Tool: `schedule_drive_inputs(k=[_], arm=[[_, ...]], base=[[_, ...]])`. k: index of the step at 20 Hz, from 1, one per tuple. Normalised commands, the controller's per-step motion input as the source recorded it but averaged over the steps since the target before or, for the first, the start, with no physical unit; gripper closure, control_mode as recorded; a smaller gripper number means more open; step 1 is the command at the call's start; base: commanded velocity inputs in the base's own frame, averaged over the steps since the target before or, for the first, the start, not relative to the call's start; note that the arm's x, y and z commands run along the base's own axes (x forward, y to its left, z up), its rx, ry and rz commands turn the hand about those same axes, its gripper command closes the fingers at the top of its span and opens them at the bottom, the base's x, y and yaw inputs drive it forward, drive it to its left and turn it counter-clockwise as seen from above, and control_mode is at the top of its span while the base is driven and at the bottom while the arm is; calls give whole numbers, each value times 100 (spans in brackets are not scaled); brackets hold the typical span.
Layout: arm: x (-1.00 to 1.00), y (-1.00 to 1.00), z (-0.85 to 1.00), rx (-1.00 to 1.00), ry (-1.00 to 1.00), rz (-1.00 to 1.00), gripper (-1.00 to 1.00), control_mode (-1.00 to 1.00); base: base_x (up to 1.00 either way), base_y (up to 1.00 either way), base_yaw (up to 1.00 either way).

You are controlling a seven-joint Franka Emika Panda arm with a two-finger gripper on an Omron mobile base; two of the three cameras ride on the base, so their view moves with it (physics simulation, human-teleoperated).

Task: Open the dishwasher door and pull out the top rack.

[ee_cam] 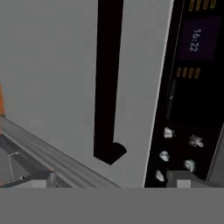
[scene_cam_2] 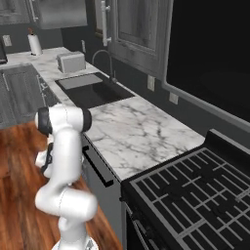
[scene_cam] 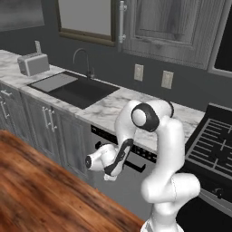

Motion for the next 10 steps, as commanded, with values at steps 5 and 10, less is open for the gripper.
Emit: schedule_drive_inputs(k=[5,10], arm=[[48,0,-41,-15,0,-2,-100,-100],[38,-3,-6,-7,0,-6,-100,-100]], base=[[0,0,0],[0,0,0]])
